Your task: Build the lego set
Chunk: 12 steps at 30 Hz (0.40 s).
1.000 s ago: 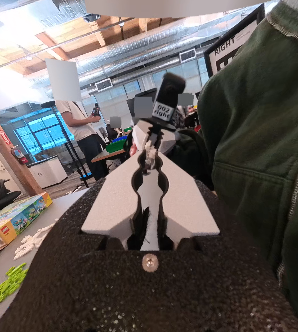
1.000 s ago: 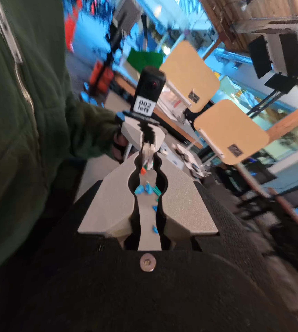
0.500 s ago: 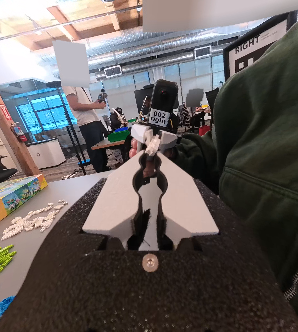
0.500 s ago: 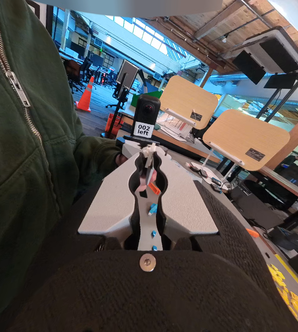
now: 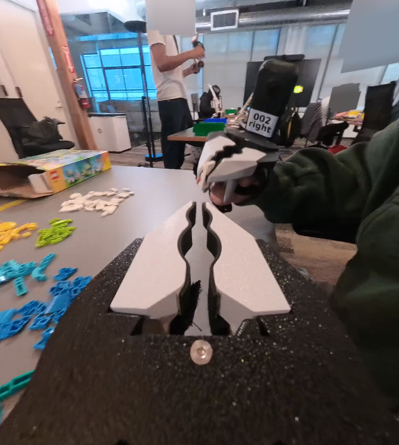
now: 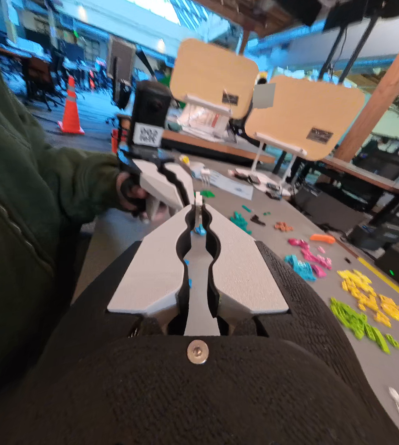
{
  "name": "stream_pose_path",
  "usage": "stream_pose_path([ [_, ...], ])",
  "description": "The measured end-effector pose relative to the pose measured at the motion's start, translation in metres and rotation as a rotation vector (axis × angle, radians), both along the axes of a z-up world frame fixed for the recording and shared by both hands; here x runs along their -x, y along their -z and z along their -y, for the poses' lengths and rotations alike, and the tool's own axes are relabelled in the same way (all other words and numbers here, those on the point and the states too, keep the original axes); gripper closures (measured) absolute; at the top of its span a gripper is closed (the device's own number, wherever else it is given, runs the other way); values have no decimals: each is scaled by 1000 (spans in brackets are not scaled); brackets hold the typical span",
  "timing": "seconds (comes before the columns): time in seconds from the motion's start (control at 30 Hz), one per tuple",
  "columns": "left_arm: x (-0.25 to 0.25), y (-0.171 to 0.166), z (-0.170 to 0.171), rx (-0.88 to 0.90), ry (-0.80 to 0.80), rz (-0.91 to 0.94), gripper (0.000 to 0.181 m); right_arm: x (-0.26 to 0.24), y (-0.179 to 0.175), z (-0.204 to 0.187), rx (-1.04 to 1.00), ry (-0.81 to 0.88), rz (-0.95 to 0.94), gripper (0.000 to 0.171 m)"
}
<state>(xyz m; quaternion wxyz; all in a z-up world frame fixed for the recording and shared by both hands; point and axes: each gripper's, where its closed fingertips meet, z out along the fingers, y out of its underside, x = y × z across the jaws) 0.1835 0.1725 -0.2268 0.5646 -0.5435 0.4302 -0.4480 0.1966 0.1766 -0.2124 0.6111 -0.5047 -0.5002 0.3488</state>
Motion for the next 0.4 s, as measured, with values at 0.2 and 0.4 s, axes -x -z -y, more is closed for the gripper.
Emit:
stream_pose_path([
  [0.2,19,19,-23,90,-104,-137,153,-30,81,-50,225,242,399,150],
  [0.4,-9,51,-19,99,-115,-375,125,-44,93,-62,183,343,544,124],
])
